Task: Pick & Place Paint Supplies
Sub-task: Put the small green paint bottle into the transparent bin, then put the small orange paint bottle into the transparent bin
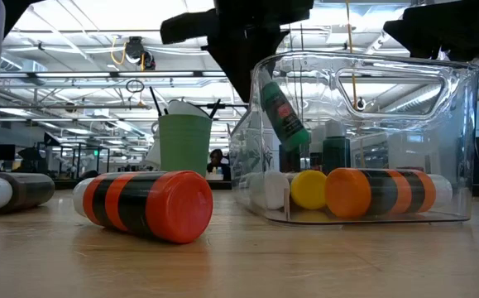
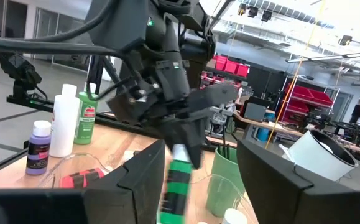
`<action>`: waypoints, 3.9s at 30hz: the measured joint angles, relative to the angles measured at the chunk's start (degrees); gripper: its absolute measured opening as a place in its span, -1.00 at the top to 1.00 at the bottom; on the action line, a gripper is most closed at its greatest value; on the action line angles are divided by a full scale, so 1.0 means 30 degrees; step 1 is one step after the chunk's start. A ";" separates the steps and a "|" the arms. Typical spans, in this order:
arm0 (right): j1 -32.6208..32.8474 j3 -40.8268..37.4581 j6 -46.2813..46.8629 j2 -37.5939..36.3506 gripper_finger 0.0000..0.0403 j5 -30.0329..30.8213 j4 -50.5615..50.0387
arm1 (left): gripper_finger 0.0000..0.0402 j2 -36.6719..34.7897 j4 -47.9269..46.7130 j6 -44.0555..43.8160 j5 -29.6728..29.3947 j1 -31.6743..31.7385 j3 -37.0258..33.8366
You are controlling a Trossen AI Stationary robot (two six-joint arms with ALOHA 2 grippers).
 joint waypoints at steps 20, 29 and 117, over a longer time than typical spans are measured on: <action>-0.0022 -0.0015 -0.0392 -0.0007 0.07 -0.0021 -0.0306 | 0.50 0.1937 -0.2138 0.2342 -0.3623 0.1304 -0.0036; -0.0029 -0.0015 -0.0619 0.0029 0.07 -0.0051 -0.0343 | 0.50 0.2266 -0.0935 0.6494 -0.4414 0.1607 -0.0042; -0.0036 -0.0015 0.0495 0.0021 0.15 -0.0080 -0.1667 | -0.31 -1.0198 1.6880 -1.5571 1.1563 -0.3132 -2.1327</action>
